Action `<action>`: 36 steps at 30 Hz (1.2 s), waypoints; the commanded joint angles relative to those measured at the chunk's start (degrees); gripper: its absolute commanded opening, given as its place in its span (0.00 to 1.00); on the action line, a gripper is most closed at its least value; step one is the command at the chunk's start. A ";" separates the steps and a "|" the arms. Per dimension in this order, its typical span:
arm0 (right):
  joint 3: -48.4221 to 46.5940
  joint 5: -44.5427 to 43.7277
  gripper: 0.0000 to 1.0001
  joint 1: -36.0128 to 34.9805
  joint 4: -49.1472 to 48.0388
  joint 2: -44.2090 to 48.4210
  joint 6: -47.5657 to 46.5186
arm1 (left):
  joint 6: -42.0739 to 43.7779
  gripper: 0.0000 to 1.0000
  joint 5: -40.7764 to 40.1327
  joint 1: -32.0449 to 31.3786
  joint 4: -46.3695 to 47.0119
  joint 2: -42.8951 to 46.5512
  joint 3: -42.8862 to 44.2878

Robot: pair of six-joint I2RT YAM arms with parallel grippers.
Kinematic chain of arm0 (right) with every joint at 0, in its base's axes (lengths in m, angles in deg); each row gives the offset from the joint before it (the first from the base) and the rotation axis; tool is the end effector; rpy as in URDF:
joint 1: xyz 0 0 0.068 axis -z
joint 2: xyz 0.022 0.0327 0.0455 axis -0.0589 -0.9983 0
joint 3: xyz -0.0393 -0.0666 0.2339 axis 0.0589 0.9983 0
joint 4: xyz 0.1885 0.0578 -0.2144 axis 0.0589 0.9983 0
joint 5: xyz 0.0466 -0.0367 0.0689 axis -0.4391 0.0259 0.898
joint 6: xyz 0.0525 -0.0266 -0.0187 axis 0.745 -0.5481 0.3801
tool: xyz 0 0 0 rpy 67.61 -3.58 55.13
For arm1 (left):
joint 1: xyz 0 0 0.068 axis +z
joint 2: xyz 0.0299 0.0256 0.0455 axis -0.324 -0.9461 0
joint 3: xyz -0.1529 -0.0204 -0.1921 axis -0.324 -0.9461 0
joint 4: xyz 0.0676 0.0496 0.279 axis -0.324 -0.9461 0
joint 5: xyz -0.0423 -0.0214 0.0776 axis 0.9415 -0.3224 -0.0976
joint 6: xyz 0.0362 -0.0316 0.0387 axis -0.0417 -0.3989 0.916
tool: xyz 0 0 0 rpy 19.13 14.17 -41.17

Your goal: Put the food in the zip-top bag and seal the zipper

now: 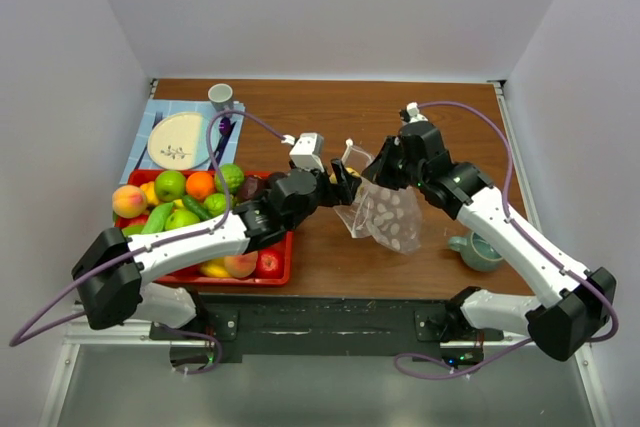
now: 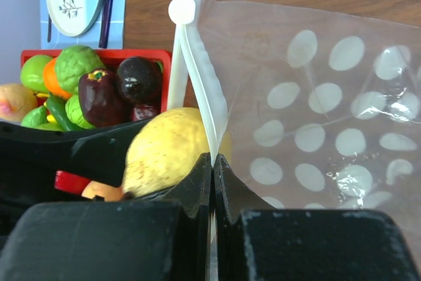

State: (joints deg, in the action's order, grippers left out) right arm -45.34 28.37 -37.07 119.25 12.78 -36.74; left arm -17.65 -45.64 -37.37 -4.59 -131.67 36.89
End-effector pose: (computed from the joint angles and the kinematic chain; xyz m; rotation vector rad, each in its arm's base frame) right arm 0.2606 0.1720 0.3082 0.2092 2.2661 0.7081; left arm 0.2121 -0.2856 0.2432 -0.0391 1.8937 -0.8331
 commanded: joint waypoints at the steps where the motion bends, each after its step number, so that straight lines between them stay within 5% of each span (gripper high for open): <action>1: -2.66 1.06 0.00 -0.23 -1.43 1.58 0.48 | 1.70 0.52 -1.72 0.02 -2.48 -0.60 4.41; 3: -2.66 1.23 0.00 -0.23 -1.51 1.23 0.48 | 2.32 0.74 -1.01 0.02 -3.08 -0.68 5.02; 8: -2.23 0.88 0.00 -0.23 -1.78 0.88 0.22 | 3.46 0.95 0.65 0.02 -5.02 -0.68 7.22; 19: -3.89 -3.68 0.00 -0.32 0.68 -0.35 -1.97 | 2.67 0.97 -1.62 -0.07 -11.70 3.88 9.06; 25: -4.07 -5.89 0.00 -0.32 1.91 -0.70 -3.73 | -8.03 0.94 -16.29 0.46 -36.19 11.87 10.12; 29: -2.93 -6.15 0.00 -0.23 1.65 -0.62 -4.35 | -23.45 0.94 -22.62 0.99 -59.43 16.53 10.74; 32: -1.79 -6.41 0.00 -0.32 1.39 -0.27 -4.53 | -38.75 0.94 -22.72 1.07 -75.44 19.25 9.69; 36: -0.64 -5.80 0.00 -0.23 0.77 -0.26 -4.44 | -48.46 0.93 -19.04 0.99 -86.31 22.07 6.62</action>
State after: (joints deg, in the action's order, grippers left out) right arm -46.78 23.49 -37.12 120.80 12.13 -40.21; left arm -48.42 -63.74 -36.56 -70.60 -112.13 45.48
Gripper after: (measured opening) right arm 0.012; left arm 0.935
